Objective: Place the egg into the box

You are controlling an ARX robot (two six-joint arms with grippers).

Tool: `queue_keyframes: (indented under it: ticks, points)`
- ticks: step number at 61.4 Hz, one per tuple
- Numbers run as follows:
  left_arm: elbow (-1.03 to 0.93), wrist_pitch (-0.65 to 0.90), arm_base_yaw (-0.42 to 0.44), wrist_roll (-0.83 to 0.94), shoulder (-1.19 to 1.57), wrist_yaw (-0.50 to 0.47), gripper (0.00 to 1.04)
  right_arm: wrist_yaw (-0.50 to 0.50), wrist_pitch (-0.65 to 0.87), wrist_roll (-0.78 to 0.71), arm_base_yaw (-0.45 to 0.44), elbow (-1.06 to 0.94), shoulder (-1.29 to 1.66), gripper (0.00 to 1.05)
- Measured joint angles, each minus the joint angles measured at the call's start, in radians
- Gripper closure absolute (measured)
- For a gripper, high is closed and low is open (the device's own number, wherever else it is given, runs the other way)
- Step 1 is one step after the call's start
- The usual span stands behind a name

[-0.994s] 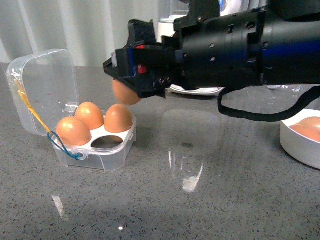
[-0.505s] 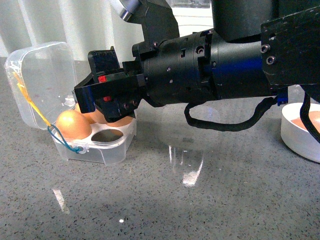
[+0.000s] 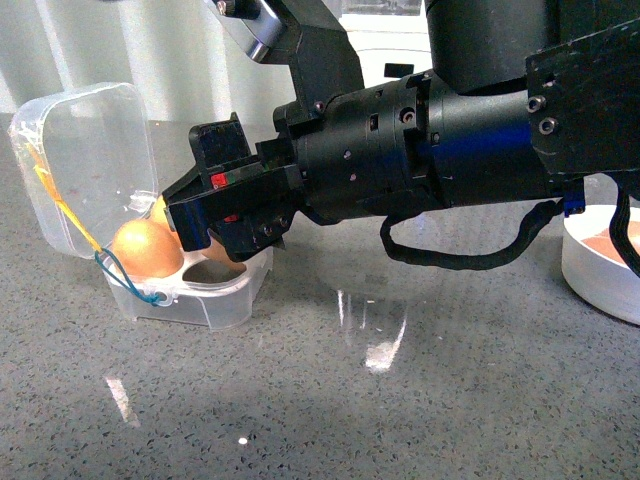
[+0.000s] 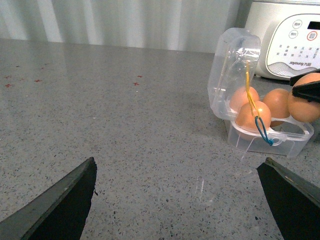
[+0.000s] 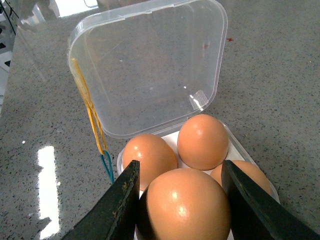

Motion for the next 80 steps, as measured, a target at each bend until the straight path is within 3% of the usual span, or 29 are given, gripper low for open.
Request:
queue_keyframes:
  ticks: [4, 12, 24, 43, 51, 57, 71, 80]
  points:
    - [0.000, 0.000, 0.000, 0.000, 0.000, 0.000, 0.07, -0.001, -0.002, -0.003, 0.000, 0.000, 0.000, 0.57]
    - [0.000, 0.000, 0.000, 0.000, 0.000, 0.000, 0.07, -0.003, -0.003, -0.002, -0.002, 0.000, 0.000, 0.32]
    - [0.000, 0.000, 0.000, 0.000, 0.000, 0.000, 0.07, -0.003, -0.003, 0.000, -0.008, 0.000, 0.000, 0.05]
    - [0.000, 0.000, 0.000, 0.000, 0.000, 0.000, 0.07, 0.002, 0.008, 0.010, -0.052, -0.009, -0.058, 0.07]
    - [0.000, 0.000, 0.000, 0.000, 0.000, 0.000, 0.07, 0.052, 0.017, 0.021, -0.106, -0.041, -0.121, 0.07]
    - [0.000, 0.000, 0.000, 0.000, 0.000, 0.000, 0.07, 0.152, 0.021, 0.017, -0.164, -0.079, -0.182, 0.07]
    - [0.000, 0.000, 0.000, 0.000, 0.000, 0.000, 0.07, 0.537, 0.089, -0.084, -0.379, -0.227, -0.367, 0.07]
    - [0.000, 0.000, 0.000, 0.000, 0.000, 0.000, 0.07, 0.568, 0.113, -0.109, -0.547, -0.329, -0.525, 0.07]
